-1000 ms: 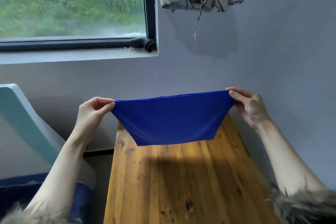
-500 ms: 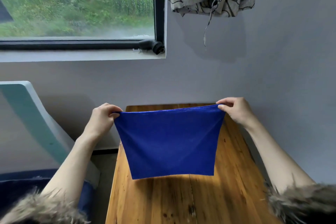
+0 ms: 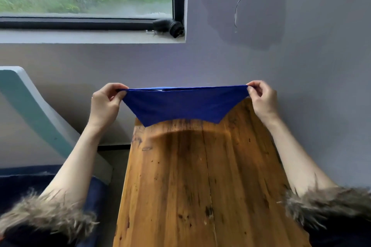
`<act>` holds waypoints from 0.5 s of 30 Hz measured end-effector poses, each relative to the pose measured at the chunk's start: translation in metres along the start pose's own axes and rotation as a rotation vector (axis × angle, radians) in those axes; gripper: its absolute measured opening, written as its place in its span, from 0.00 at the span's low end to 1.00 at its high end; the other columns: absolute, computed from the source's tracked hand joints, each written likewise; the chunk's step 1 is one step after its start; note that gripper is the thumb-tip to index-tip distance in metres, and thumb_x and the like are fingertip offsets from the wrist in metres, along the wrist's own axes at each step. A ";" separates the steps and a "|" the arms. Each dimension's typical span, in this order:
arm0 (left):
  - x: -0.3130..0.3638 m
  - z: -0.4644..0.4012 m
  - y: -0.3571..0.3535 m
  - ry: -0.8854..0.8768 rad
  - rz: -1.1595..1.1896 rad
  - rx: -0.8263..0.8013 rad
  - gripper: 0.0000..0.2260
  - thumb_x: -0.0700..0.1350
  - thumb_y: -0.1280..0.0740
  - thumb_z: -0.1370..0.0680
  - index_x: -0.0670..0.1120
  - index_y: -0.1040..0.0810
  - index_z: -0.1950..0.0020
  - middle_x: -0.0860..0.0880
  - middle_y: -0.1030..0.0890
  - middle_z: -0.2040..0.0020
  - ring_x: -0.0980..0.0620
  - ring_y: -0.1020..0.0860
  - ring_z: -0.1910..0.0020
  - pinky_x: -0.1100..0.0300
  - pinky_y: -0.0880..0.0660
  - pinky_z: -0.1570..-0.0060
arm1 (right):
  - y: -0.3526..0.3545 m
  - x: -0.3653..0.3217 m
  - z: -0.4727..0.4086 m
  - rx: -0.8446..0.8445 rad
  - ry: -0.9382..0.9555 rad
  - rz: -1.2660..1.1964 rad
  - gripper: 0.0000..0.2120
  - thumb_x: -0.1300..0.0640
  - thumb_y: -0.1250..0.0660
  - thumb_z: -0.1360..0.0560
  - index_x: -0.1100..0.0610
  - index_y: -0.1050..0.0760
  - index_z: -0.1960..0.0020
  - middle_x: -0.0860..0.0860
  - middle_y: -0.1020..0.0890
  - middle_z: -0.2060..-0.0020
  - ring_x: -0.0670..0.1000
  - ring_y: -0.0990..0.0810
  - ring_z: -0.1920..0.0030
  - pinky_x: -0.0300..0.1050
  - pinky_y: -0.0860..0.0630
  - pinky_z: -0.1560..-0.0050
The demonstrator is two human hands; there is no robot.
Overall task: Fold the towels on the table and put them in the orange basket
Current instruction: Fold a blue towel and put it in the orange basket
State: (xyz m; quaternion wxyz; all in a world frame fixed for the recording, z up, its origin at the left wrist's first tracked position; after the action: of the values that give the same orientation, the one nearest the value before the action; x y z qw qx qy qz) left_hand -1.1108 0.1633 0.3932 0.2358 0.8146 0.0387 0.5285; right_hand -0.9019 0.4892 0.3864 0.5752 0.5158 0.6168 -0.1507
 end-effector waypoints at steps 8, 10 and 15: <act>-0.084 0.117 -0.025 0.305 -0.042 -0.356 0.10 0.33 0.34 0.24 0.49 0.20 0.57 0.51 0.19 0.59 0.61 0.22 0.63 0.74 0.28 0.58 | 0.005 0.098 0.108 -0.275 -0.251 0.069 0.06 0.69 0.37 0.24 0.59 0.25 0.54 0.54 0.21 0.58 0.34 0.23 0.64 0.24 0.29 0.59; -0.106 0.148 -0.030 0.412 -0.101 -0.498 0.08 0.35 0.34 0.24 0.47 0.20 0.56 0.48 0.18 0.58 0.58 0.22 0.60 0.70 0.28 0.59 | 0.009 0.124 0.135 -0.388 -0.350 0.128 0.05 0.68 0.36 0.25 0.60 0.24 0.54 0.55 0.21 0.58 0.41 0.23 0.62 0.24 0.29 0.61; -0.131 0.194 -0.030 0.649 -0.070 -0.765 0.05 0.36 0.34 0.24 0.42 0.18 0.54 0.44 0.17 0.56 0.51 0.20 0.56 0.63 0.23 0.56 | 0.019 0.160 0.180 -0.602 -0.621 0.156 0.08 0.69 0.36 0.25 0.59 0.24 0.59 0.55 0.21 0.63 0.50 0.25 0.62 0.29 0.28 0.69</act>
State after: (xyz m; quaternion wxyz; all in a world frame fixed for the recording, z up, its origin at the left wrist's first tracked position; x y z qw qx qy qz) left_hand -0.9922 0.0828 0.2057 0.5110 0.4617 -0.0590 0.7227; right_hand -0.7561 0.4308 0.2026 0.8676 0.3002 0.3905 -0.0681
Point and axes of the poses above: each hand's wrist, its own z-axis away from the middle knuckle, its own y-axis out of the back of the hand, x = y × z, the point moved 2 cm from there along -z, towards the middle knuckle
